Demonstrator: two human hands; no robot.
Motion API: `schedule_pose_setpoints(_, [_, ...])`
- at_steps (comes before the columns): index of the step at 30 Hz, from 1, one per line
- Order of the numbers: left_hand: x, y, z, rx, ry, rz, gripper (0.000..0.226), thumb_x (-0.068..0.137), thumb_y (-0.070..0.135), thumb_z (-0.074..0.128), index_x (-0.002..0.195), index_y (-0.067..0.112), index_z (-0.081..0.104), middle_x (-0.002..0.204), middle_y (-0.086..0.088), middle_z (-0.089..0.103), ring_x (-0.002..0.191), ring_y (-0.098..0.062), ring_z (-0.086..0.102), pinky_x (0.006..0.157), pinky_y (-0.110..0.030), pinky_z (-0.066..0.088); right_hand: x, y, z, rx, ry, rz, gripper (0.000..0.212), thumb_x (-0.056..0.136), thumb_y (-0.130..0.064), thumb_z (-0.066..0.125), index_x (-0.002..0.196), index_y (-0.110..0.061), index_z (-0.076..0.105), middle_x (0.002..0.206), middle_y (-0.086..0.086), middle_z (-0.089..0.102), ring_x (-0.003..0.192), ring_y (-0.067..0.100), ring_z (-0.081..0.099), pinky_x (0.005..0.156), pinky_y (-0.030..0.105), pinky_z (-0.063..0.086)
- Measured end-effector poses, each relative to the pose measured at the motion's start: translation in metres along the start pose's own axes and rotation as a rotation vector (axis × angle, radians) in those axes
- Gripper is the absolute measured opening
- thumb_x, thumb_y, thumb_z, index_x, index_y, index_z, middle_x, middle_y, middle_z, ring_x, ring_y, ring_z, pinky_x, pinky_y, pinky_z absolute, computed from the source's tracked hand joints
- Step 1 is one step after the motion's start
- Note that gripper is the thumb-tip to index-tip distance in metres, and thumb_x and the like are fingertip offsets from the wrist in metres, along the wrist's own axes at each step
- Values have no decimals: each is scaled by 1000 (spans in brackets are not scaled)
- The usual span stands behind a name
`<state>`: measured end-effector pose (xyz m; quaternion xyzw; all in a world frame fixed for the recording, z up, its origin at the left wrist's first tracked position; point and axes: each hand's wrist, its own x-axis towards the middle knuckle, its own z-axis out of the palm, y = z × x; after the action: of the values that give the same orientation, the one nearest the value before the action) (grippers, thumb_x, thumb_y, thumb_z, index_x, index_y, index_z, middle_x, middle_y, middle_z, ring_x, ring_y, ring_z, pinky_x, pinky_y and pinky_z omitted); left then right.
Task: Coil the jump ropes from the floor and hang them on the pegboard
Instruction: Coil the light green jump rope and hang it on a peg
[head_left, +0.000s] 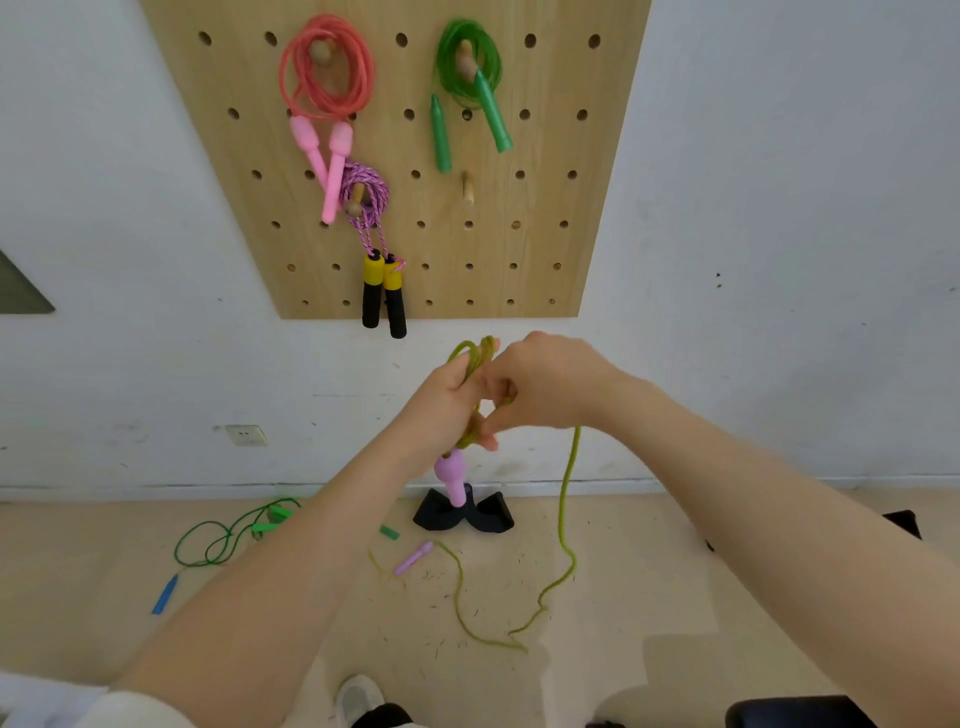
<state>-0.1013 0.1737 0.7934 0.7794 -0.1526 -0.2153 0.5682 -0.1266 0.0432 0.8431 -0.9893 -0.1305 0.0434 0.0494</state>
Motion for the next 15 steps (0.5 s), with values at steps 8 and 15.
schedule_pose_setpoints(8, [-4, -6, -13, -468, -334, -103, 50, 95, 48, 24, 98, 15, 62, 35, 2, 40, 27, -3, 16, 38, -16, 12, -6, 51, -2, 673, 244, 53, 28, 74, -32, 76, 96, -27, 58, 84, -8, 53, 52, -2, 44, 54, 10, 36])
schedule_pose_setpoints(15, [-5, 19, -23, -555, -369, -140, 40, 89, 48, 33, 67, 16, 42, 35, 9, 27, 23, 0, 16, 34, -16, 10, -1, 42, 9, 1010, 73, -15, 24, 95, -27, 48, 115, -35, 59, 87, -21, 59, 68, -7, 47, 63, 9, 37])
